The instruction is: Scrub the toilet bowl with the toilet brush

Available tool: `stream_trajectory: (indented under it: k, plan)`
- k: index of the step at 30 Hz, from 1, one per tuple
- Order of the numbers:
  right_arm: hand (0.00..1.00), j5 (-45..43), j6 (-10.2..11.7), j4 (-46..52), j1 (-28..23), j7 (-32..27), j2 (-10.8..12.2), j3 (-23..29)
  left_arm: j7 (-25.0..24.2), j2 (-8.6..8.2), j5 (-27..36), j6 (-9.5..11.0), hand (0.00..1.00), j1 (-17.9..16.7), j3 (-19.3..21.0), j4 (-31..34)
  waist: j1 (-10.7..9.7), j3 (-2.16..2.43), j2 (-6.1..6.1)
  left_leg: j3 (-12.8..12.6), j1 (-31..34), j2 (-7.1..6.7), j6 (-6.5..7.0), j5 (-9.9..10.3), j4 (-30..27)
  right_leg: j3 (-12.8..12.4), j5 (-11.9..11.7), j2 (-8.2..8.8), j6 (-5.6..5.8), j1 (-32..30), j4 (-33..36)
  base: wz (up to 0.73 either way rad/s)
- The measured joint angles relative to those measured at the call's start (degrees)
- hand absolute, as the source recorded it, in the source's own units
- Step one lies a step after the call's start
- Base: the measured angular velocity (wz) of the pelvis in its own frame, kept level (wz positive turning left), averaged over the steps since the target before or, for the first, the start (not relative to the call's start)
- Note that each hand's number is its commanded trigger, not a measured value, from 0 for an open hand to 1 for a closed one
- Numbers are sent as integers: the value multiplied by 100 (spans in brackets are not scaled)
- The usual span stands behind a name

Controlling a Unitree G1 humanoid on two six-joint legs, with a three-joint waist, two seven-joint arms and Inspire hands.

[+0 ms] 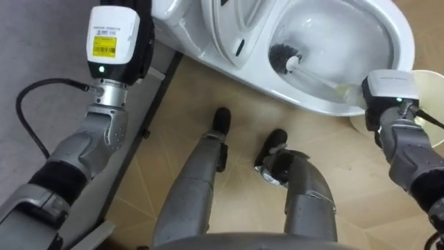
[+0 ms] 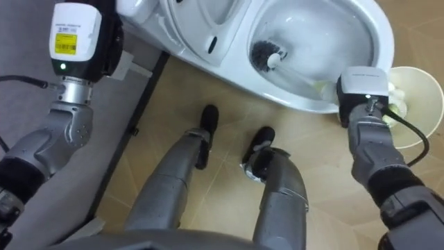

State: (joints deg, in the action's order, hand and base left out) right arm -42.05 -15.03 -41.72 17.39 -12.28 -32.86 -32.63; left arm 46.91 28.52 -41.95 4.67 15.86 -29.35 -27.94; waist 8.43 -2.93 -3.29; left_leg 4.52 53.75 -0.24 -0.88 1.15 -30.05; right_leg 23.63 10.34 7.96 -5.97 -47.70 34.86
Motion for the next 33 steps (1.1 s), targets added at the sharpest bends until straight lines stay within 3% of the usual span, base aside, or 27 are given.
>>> stream_trajectory:
  k: [3,5,8,10,11,14,19,22,27,31,33]
  plan:
    - [100,788,117,-366,400,-15,-31,-236,52,19,87,-57,0,18,-16,17,-1,-6,59,-112,8,47,3,-1,21,-42,-15,10,-27,-58,34,-9]
    - [100,1504,373,-841,815,-19,103,-243,145,187,84,-55,0,52,-7,14,1,-32,322,-308,24,58,22,-24,38,-159,20,103,-84,-244,236,-16]
    - [100,2355,513,-1090,1400,-175,113,-187,284,348,78,-57,0,180,4,18,-136,-62,515,-305,183,30,-20,-106,18,-178,45,157,-125,-448,403,6]
    - [100,2751,531,-1389,1785,-254,84,-186,399,448,70,-48,0,330,-1,17,-227,-116,651,-354,275,50,-1,-124,-78,-180,71,200,-151,-554,522,15]
    - [100,2871,593,-1540,1975,-255,54,-174,444,490,-10,-49,0,442,2,-12,-246,-177,781,-389,297,66,-1,-121,-118,-241,84,198,-174,-608,591,7]
    - [100,2887,806,-1743,2257,-255,37,-149,494,485,-126,-56,0,576,102,-28,-360,-194,863,-350,418,42,2,-118,-153,-238,70,202,-178,-684,629,4]
    - [100,2804,922,-1811,2276,-255,39,-86,343,408,-224,-61,0,729,135,-23,-458,-203,881,-450,466,17,5,-117,-186,-289,36,326,-127,-766,690,3]
    - [100,2453,970,-1737,2277,-257,47,53,230,408,-268,-69,0,730,174,-28,-483,-202,879,-442,482,-72,25,-104,-195,-315,1,404,-69,-809,711,-14]
    - [100,1420,897,-1404,2162,-257,75,77,-120,356,-525,-162,0,763,233,-8,-384,-181,828,-527,408,-73,24,-104,-175,-355,-28,368,-24,-742,632,-8]
    - [100,605,603,-1102,1735,-168,200,44,-505,35,-597,-361,0,753,172,-28,-89,-167,565,-351,137,-56,24,-101,-111,-313,-42,202,0,-382,368,-11]
    - [100,315,458,-1000,1647,-89,260,22,-590,29,-578,-364,0,718,156,-21,-56,-157,435,-328,63,-75,23,-101,-2,-249,-41,229,0,-312,273,-9]
